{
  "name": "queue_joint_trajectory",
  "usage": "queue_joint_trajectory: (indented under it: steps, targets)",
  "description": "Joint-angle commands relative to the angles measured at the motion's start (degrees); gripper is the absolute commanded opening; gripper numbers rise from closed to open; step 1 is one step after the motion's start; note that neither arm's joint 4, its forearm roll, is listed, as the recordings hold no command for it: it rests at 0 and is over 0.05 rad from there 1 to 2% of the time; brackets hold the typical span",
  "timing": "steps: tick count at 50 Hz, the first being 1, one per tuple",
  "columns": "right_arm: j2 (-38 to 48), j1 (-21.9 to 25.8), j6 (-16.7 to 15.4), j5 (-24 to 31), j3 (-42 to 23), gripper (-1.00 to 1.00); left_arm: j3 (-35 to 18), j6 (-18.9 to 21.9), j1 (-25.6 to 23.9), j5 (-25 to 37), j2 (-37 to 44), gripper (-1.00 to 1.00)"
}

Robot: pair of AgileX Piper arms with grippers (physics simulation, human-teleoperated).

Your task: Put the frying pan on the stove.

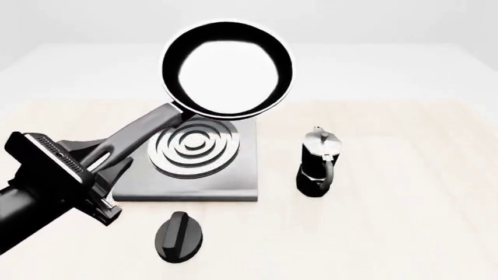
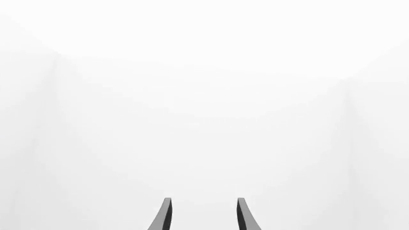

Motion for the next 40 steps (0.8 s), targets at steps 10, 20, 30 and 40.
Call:
queue_joint_trajectory:
  steps: [10, 20, 30, 40]
  targets:
    - [0.0, 0.3, -0.6, -0.4, 0.6, 1.0, 1.3, -2.9, 2.2, 5.0, -8.1, -1.0]
    - [0.0, 0.2, -0.9, -0.6, 1.0, 1.0, 2.5, -3.3, 2.9, 7.4, -11.1, -1.0]
    - [0.0, 0.5, -1.3, -1.0, 1.6, 1.0, 3.9, -3.8, 3.6, 8.7, -13.1, -1.0]
    - [0.0, 0.8, -1.7, -0.8, 1.5, 1.0, 4.3, -4.2, 4.1, 11.4, -15.7, -1.0]
